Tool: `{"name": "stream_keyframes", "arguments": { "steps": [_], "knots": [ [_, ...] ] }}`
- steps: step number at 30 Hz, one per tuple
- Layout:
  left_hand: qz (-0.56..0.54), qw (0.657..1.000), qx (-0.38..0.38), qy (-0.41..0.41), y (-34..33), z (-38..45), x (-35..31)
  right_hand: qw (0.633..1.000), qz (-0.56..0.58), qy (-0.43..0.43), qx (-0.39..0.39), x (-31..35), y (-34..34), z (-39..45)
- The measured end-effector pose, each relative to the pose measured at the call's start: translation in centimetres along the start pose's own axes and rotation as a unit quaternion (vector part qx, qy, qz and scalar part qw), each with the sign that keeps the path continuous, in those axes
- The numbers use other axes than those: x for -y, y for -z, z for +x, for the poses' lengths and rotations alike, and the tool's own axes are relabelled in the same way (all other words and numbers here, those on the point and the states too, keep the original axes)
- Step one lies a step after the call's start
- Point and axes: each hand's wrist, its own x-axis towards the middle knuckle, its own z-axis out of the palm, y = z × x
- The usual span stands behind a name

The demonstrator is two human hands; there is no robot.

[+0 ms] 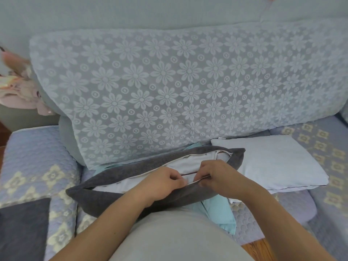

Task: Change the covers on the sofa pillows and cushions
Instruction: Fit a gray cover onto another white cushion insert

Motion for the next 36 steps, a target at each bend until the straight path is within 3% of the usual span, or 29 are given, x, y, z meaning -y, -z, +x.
{"name": "stream_keyframes", "arguments": {
  "steps": [4, 9, 13, 16, 19, 22, 26, 29, 32, 34, 36],
  "knots": [
    [-0.056, 0.998, 0.008, 0.021, 0.7, 0.1, 0.1, 0.999, 0.029, -0.017, 0.004, -0.2, -0.1, -0.6],
    [-0.275, 0.957, 0.067, 0.068, 2.8, -0.1, -1.0, 0.999, 0.04, -0.027, 0.014, -0.4, -0.2, -1.2],
    [-0.374, 0.925, 0.011, 0.069, 4.0, 0.4, -1.0, 0.998, 0.044, -0.036, 0.024, -0.3, -0.1, -1.4],
    [-0.235, 0.971, -0.053, 0.007, 3.4, 0.8, -0.2, 0.998, 0.04, -0.039, 0.03, -0.4, -0.1, -1.5],
    [-0.077, 0.991, 0.036, -0.1, 1.8, 0.3, 0.4, 0.998, 0.037, -0.041, 0.032, -0.4, -0.1, -1.5],
    [0.064, 0.98, 0.138, -0.126, -0.1, 0.0, 0.5, 0.998, 0.042, -0.042, 0.028, -0.4, -0.1, -1.4],
    [0.321, 0.922, 0.201, -0.086, -1.3, 0.0, 0.4, 0.995, 0.043, -0.074, 0.055, -1.0, 0.1, -1.5],
    [0.367, 0.904, 0.218, -0.027, -0.9, -0.2, 0.2, 0.992, 0.05, -0.089, 0.071, -1.5, 0.3, -1.7],
    [0.351, 0.91, 0.222, -0.015, 0.1, -0.2, -0.3, 0.989, 0.091, -0.095, 0.066, -1.7, 1.3, -1.8],
    [0.341, 0.916, 0.208, -0.016, 0.5, -0.3, -0.7, 0.991, 0.083, -0.103, -0.028, -3.3, 2.0, -1.6],
    [0.342, 0.919, 0.193, -0.017, 0.6, -0.4, -1.1, 0.979, 0.001, -0.122, -0.165, -6.5, 2.6, -1.2]
  ]
}}
